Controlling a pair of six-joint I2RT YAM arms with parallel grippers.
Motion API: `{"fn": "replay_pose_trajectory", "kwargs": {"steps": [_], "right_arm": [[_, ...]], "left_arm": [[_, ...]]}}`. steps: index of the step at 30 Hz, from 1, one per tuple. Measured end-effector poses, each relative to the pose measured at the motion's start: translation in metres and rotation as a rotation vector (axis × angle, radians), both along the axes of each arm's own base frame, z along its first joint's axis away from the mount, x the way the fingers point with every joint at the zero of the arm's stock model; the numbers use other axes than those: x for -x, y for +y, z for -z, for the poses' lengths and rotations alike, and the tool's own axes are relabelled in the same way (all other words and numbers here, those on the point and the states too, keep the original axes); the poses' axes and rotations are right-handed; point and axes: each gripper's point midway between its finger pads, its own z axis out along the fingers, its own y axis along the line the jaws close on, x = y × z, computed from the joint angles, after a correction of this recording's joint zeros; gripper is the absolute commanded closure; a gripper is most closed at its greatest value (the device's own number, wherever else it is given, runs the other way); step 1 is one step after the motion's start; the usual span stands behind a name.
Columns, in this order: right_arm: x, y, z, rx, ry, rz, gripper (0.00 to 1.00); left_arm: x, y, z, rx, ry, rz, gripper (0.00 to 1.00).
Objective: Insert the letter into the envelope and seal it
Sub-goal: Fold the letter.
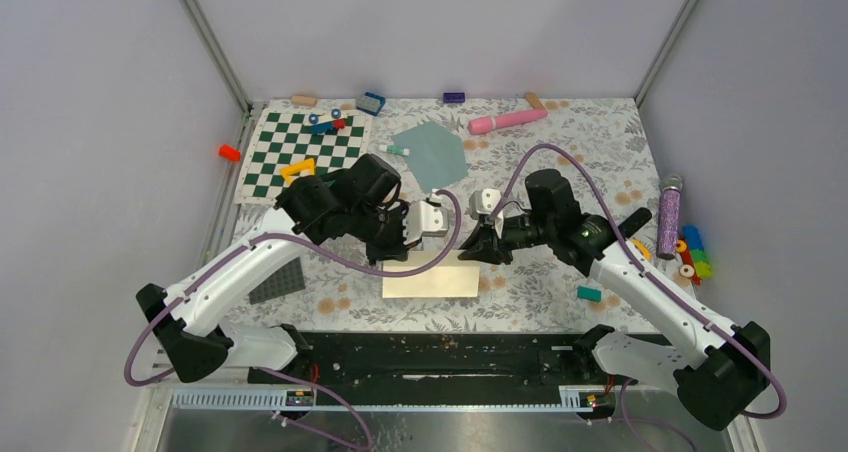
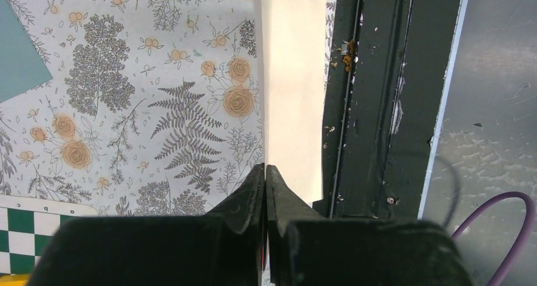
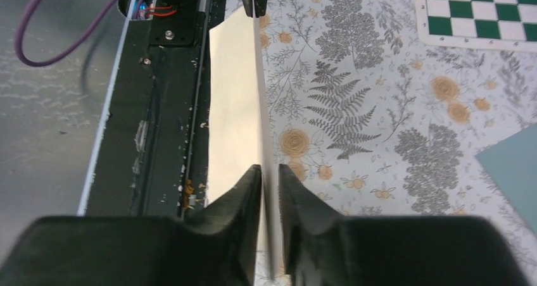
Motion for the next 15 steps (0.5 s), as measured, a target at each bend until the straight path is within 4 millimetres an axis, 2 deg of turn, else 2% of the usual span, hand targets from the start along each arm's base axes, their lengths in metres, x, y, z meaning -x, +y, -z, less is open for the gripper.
{"fn": "replay_pose_trajectory", "kwargs": {"steps": [1,2,3,6,9,10,15], "right_arm": [[0.000,0.000,0.000,0.000,-0.003,-0.002,0.99],[0.000,0.000,0.000,0.001,-0.004,-0.003,1.00],[0.000,0.000,0.001,0.001,-0.005,-0.003,1.00],[-0.001,-0.001,0.001,0.003,-0.016,0.002,1.00],[-0.003,-0.005,0.000,0.011,-0.054,0.030,1.00],[-0.004,-0.007,-0.001,0.010,-0.069,0.040,1.00],[-0.011,-0.019,-0.015,-0.022,-0.135,0.117,1.00]], "left_arm": [[0.000,0.000,0.000,0.001,-0.001,0.000,1.00],[0.000,0.000,0.000,0.001,0.000,-0.001,0.97],[0.000,0.000,0.000,0.002,-0.001,-0.001,0.87],[-0.002,-0.002,-0.003,0.015,-0.011,-0.008,0.41],[-0.008,-0.002,-0.010,0.054,-0.037,-0.033,0.04],[-0.011,0.001,-0.014,0.071,-0.044,-0.048,0.02],[-0.035,0.027,-0.041,0.204,-0.087,-0.201,0.01]]}}
